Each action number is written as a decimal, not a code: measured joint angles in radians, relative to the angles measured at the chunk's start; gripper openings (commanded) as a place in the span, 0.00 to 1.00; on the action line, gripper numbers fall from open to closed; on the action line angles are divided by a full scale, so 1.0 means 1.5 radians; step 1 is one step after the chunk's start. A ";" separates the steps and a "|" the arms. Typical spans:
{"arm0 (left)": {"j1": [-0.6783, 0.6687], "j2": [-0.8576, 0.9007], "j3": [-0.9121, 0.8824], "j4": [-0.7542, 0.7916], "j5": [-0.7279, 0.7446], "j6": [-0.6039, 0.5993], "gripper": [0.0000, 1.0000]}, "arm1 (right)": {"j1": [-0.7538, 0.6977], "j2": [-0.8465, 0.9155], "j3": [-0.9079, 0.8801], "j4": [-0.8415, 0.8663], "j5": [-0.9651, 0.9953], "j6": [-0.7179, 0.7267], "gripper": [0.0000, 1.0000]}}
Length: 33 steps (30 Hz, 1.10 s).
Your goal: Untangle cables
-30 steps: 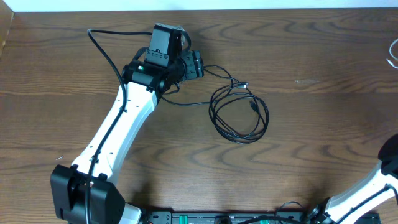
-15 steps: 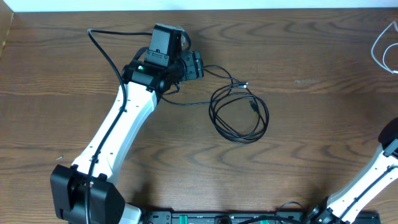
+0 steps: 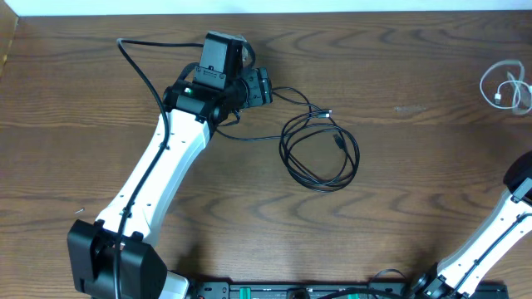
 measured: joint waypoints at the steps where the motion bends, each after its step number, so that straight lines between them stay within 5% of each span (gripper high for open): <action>1: 0.000 0.000 0.000 0.000 0.000 0.000 0.75 | 0.001 0.000 0.000 0.000 0.000 0.000 0.99; 11: 0.000 0.000 0.000 0.000 0.000 0.000 0.75 | 0.018 -0.026 0.000 -0.042 -0.009 -0.002 0.99; 22: 0.000 -0.005 0.000 -0.003 0.000 0.075 0.75 | 0.055 -0.220 0.002 -0.161 -0.041 -0.018 0.99; 33: -0.028 -0.115 0.016 -0.047 -0.002 0.118 0.76 | 0.122 -0.247 0.006 -0.304 -0.079 -0.063 0.99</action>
